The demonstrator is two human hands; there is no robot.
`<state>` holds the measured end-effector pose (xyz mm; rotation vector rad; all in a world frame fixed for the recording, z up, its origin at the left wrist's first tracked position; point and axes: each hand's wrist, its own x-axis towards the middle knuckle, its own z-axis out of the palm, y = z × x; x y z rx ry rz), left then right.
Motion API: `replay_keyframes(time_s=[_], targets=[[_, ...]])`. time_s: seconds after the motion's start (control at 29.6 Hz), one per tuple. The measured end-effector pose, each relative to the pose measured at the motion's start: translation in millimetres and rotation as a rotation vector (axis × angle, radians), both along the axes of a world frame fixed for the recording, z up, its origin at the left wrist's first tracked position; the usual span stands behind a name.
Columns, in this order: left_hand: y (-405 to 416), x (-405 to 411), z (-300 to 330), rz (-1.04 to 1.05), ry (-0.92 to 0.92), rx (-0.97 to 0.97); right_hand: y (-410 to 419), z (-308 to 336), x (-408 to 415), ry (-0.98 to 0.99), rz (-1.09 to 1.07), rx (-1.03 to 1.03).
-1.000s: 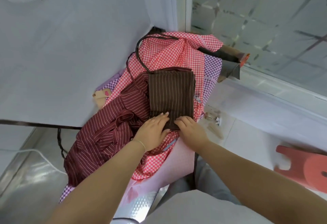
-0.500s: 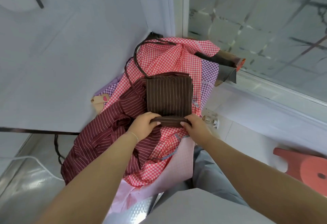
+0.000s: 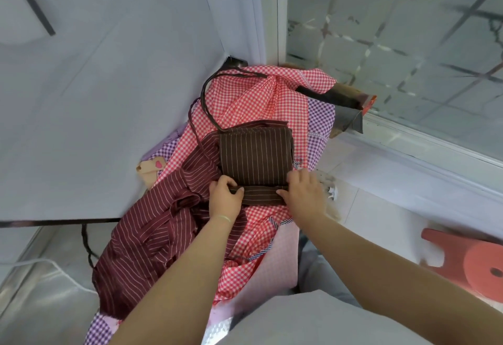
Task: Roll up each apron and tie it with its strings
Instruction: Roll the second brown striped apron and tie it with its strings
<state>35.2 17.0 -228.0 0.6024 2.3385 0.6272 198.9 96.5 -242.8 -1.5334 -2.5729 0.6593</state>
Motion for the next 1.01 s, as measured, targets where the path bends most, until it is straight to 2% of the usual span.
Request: replay_keyframes(time_s=[0.03,0.07,0.1,0.17,0.2,0.24,0.3,0.34,0.37,0.61,0.74,0.84,0.95,1.01], targets=[[3,-1,1,0.035,0.009,-0.007,-6,-5,1,0.045,0.173,0.185],[8,-2,1,0.058,-0.002,-0.028,-10,-12,2,0.089,0.327,0.278],[12,-4,1,0.070,-0.027,-0.062,-13,-20,4,0.113,0.430,0.284],[18,-7,3,0.056,-0.039,-0.120,-11,-28,8,0.090,0.501,0.213],[17,-8,4,-0.009,0.073,-0.129,-7,-30,10,0.068,0.525,0.167],[14,-5,4,-0.148,0.286,-0.111,-3,-32,12,0.053,0.547,0.140],[1,2,-3,-0.525,0.652,0.055,1,-29,14,0.037,0.577,0.113],[-8,2,-10,-0.680,0.742,0.128,2,-28,14,0.041,0.585,0.120],[-14,4,-14,-0.753,0.749,0.165,5,-27,15,0.036,0.592,0.132],[-35,1,-18,-0.793,0.604,0.039,10,-28,8,-0.007,0.607,0.224],[-23,-4,-15,-0.700,0.512,0.050,13,-24,-1,-0.070,0.638,0.223],[-10,-20,-13,-0.524,0.228,0.085,22,-14,-4,-0.092,0.592,0.092],[10,-33,-7,-0.273,-0.029,0.042,41,-5,-12,-0.040,0.351,-0.170],[23,-34,-4,-0.104,-0.132,0.023,51,-1,-18,-0.016,0.206,-0.288]])
